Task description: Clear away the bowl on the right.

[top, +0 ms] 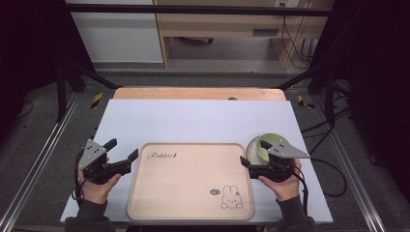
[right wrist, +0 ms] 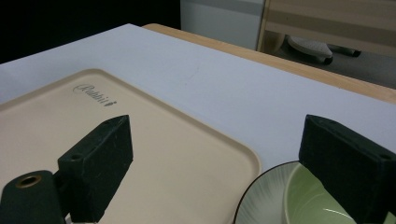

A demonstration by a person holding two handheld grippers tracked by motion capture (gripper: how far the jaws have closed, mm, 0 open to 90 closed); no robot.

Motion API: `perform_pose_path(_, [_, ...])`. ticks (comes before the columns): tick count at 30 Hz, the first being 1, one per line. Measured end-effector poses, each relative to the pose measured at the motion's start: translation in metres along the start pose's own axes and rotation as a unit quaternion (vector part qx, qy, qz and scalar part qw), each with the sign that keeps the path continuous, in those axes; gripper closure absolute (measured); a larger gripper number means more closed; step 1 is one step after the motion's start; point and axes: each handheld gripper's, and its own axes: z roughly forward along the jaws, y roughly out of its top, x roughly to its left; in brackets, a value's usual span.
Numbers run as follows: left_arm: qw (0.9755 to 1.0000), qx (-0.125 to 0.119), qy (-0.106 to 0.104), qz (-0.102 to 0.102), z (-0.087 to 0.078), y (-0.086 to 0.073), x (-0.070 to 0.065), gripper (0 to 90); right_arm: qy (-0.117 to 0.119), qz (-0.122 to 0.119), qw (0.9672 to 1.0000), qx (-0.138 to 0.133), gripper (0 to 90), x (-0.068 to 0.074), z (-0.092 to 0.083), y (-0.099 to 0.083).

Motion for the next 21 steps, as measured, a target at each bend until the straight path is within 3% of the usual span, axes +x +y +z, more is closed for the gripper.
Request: perform_pose_path(21, [1.0,0.001,0.004,0.001,0.0,-0.001,0.001,15.2,-0.019,0.004,0.9997,-0.013,14.0,-0.006,-0.016,0.015])
